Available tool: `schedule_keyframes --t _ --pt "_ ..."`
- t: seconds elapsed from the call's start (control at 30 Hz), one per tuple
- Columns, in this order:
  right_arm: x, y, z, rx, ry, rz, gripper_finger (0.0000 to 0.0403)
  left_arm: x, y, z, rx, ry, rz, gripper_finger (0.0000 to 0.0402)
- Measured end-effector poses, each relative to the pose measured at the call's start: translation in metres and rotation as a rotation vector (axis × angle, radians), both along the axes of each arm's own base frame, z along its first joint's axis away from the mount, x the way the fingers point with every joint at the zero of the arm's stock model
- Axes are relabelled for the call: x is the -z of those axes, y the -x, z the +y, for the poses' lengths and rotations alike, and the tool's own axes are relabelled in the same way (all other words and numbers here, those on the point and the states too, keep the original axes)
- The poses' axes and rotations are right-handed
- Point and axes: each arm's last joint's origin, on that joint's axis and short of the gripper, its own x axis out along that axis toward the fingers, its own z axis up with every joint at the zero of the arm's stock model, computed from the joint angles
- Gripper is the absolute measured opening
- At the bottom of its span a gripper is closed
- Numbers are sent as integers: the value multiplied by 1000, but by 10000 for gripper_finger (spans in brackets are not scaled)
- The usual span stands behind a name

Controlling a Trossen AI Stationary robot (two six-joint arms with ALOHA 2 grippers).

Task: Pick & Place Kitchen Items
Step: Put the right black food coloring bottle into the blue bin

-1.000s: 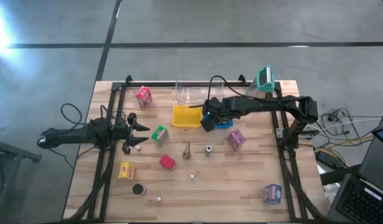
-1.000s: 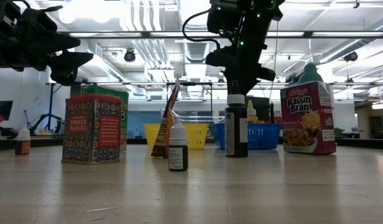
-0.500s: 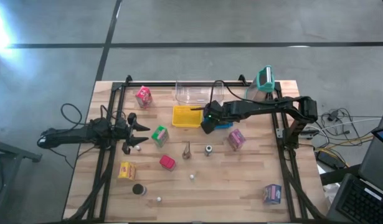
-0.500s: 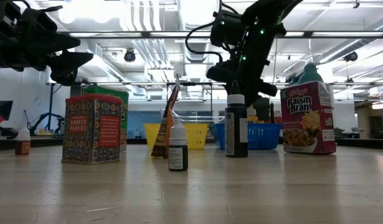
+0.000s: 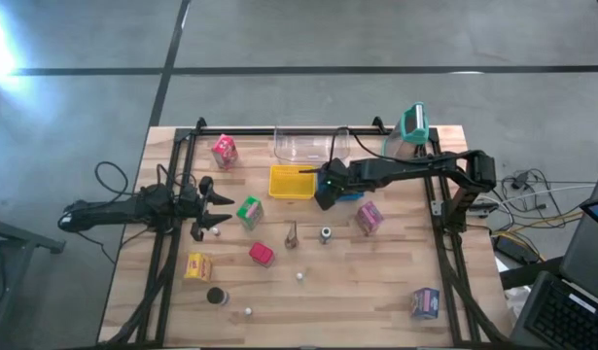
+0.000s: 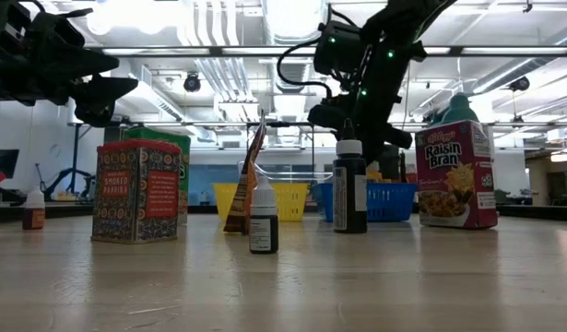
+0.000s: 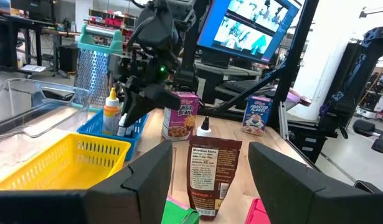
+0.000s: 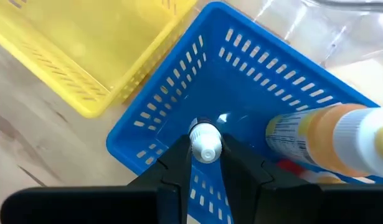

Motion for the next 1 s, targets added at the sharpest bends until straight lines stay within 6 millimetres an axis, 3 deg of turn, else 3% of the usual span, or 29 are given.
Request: schedule_keyframes --t 0.33,0.53,1.0 --pt "16 4 0 -5 -21 49 69 0 0 0 0 0 1 218" --pt "31 -8 -3 -42 -24 98 70 0 0 0 0 0 0 218" --pt "27 -13 -6 -48 -44 141 102 0 0 0 0 0 0 218"
